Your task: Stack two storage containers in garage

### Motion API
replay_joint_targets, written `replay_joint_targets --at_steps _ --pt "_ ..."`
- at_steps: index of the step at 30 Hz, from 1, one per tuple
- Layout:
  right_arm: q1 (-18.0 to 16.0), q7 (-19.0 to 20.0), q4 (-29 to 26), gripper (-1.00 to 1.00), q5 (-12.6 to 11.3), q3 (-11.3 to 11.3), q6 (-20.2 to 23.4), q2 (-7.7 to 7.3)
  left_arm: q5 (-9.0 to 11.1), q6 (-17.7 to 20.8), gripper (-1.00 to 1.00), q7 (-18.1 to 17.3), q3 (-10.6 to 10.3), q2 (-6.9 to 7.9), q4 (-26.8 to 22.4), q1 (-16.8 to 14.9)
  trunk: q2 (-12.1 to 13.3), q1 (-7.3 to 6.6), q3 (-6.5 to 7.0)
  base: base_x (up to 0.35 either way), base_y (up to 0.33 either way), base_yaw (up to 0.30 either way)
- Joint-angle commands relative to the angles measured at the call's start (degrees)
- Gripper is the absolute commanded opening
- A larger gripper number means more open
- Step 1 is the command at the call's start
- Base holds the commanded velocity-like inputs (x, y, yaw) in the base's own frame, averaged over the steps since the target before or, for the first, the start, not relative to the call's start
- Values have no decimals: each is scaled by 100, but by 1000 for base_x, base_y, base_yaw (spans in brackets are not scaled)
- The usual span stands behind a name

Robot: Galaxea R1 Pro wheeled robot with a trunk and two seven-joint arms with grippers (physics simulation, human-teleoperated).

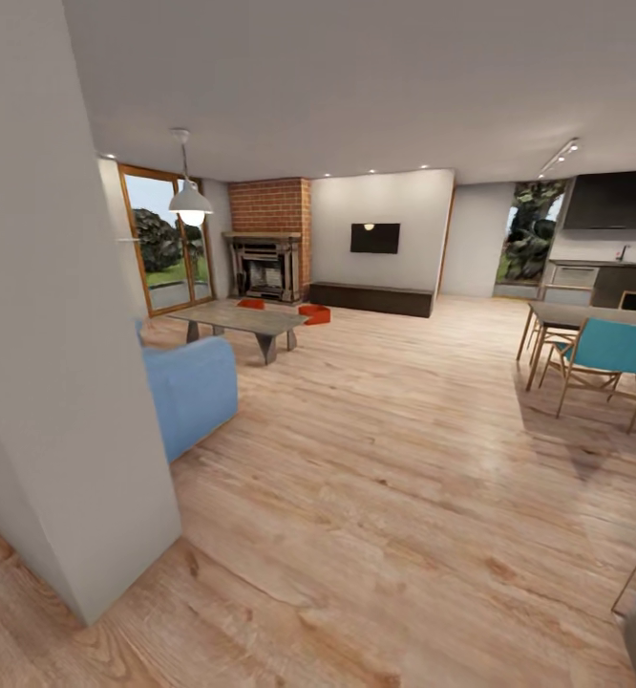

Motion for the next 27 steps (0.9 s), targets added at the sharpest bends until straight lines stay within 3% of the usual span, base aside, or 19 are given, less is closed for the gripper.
replay_joint_targets --at_steps 1,27 --pt "-8 -12 18 100 58 -4 -31 0 8 -12 100 -14 44 -2 0 -2 -3 3 -6 323 0 0" --pt "-8 -12 18 100 85 -3 -33 0 1 -12 100 -15 42 -2 0 -2 -3 3 -6 323 -1 0"
